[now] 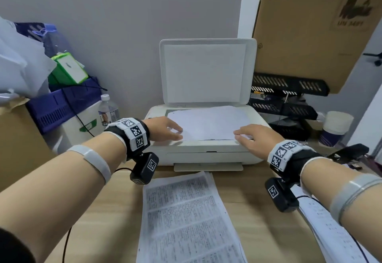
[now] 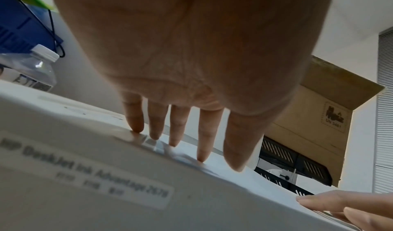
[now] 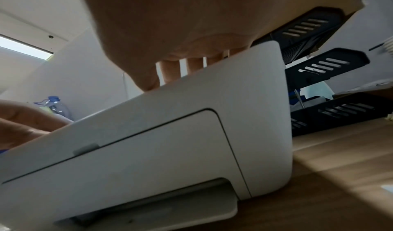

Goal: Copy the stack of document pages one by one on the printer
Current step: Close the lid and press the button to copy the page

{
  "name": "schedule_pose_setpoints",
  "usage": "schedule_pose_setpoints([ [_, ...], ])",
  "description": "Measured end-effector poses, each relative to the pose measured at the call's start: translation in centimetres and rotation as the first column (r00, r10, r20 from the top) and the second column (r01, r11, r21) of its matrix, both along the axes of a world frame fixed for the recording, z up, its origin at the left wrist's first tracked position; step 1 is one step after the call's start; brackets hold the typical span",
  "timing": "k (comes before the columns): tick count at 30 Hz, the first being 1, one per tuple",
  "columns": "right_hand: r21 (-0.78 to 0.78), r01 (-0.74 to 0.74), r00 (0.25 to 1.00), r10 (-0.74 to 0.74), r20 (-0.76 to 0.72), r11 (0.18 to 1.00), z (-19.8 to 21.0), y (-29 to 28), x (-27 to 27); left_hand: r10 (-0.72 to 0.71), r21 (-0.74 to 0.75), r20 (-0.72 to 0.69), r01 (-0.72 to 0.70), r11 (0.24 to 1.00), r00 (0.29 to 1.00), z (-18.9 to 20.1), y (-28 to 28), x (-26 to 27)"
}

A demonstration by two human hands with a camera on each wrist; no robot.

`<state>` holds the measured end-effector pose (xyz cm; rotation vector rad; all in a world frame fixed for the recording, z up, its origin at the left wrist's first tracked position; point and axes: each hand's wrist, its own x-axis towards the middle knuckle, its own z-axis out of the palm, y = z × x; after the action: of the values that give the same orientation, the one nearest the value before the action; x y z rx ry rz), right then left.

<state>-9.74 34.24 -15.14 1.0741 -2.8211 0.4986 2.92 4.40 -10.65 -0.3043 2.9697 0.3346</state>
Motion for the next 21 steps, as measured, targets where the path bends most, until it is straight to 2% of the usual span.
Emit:
schedule_pose_setpoints([
  [9, 0.025, -0.049, 0.998, 0.048, 0.046, 0.998, -0.7, 0.6, 0.5, 0.032, -0.052, 0.004, -0.031, 0.998, 0.999, 0.3, 0.4, -0.1],
  [16, 0.070, -0.071, 0.995, 0.066, 0.072, 0.995, -0.4, 0.6, 0.7, 0.079, 0.047, 0.022, -0.080, 0.996, 0.997, 0.4, 0.1, -0.7],
  [21, 0.096, -0.086, 0.994, 0.078, 0.083, 0.992, 0.1, 0.3, 1.0, 0.115, 0.016, 0.033, -0.115, 0.993, 0.993, 0.7, 0.3, -1.3],
])
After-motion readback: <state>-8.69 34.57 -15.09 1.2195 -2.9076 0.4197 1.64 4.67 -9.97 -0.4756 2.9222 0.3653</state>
